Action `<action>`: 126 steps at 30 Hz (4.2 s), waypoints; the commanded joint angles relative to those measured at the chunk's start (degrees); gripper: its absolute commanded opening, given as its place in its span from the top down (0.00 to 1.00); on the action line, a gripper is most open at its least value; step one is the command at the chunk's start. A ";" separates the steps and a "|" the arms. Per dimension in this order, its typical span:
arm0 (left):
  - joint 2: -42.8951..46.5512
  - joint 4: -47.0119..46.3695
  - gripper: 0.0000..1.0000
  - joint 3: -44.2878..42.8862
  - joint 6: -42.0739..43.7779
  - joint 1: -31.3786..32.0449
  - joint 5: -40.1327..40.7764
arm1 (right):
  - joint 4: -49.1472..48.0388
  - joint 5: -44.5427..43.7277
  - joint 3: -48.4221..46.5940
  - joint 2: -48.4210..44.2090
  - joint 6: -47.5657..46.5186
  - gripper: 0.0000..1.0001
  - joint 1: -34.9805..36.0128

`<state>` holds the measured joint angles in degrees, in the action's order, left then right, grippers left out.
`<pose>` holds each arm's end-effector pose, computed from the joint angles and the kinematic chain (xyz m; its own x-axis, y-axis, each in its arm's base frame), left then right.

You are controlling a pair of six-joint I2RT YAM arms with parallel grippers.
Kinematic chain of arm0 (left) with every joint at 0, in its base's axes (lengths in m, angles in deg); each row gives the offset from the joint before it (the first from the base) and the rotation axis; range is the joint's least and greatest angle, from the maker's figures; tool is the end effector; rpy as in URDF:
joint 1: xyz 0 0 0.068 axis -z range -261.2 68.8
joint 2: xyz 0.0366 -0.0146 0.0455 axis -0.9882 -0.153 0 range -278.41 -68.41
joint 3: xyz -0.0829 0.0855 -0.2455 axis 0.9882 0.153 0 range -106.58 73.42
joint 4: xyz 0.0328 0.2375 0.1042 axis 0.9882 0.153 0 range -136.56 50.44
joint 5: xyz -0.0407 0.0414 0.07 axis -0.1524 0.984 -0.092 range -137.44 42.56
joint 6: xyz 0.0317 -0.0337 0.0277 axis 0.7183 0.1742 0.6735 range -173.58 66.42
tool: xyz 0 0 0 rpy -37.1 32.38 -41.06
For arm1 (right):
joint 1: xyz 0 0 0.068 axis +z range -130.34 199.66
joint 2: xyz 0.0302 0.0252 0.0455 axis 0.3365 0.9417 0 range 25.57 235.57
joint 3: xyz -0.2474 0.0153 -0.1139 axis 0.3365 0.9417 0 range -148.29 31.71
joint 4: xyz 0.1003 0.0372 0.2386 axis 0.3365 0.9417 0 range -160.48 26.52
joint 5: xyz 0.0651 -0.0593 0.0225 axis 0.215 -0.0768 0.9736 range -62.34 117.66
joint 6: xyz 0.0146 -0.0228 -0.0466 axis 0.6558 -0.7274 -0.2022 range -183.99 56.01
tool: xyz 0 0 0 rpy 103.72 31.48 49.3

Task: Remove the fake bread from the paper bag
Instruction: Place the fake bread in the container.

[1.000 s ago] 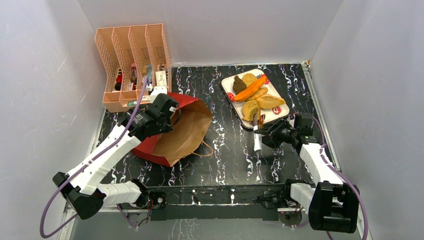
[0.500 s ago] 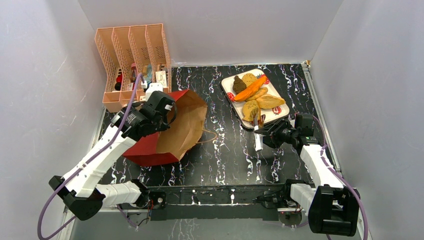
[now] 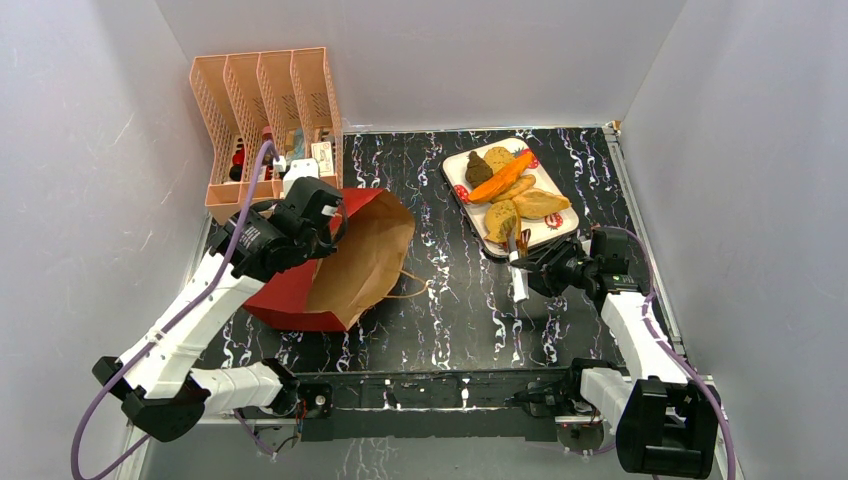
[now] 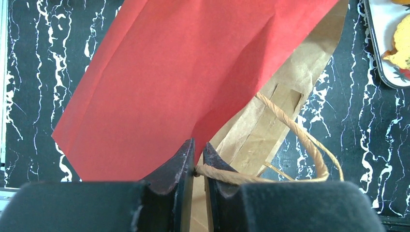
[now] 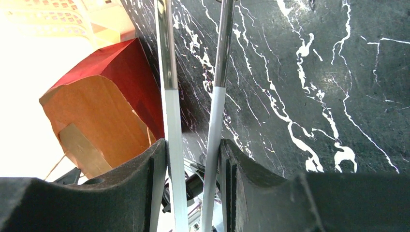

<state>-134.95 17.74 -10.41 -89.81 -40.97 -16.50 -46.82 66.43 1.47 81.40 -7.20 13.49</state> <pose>0.1662 -0.1167 0.4093 -0.6196 -0.1397 -0.7724 -0.0990 0.9901 -0.0997 0.1864 0.0021 0.2031 -0.6823 0.7300 0.0393 0.4535 0.3805 0.8059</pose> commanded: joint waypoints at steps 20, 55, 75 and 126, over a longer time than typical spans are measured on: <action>1.77 2.38 0.94 -4.54 -0.53 -0.42 -0.58 | 3.88 -4.14 -4.53 -3.79 -3.98 0.62 -0.33; 0.79 -9.09 0.97 -16.09 0.00 -0.41 -10.58 | 8.10 -7.95 -10.56 -3.49 -7.31 0.67 -0.33; 1.78 -22.69 1.00 -13.89 4.32 -0.36 -19.75 | 8.58 -10.51 -16.41 -1.25 -7.65 0.70 -0.33; 9.72 -20.83 1.00 -5.43 1.47 -0.41 -21.20 | 9.67 -12.35 -19.39 -4.41 -8.24 0.68 -0.32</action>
<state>-126.95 -1.56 -16.53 -88.74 -41.01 -36.98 -33.92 54.54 -14.00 78.74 -15.81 13.49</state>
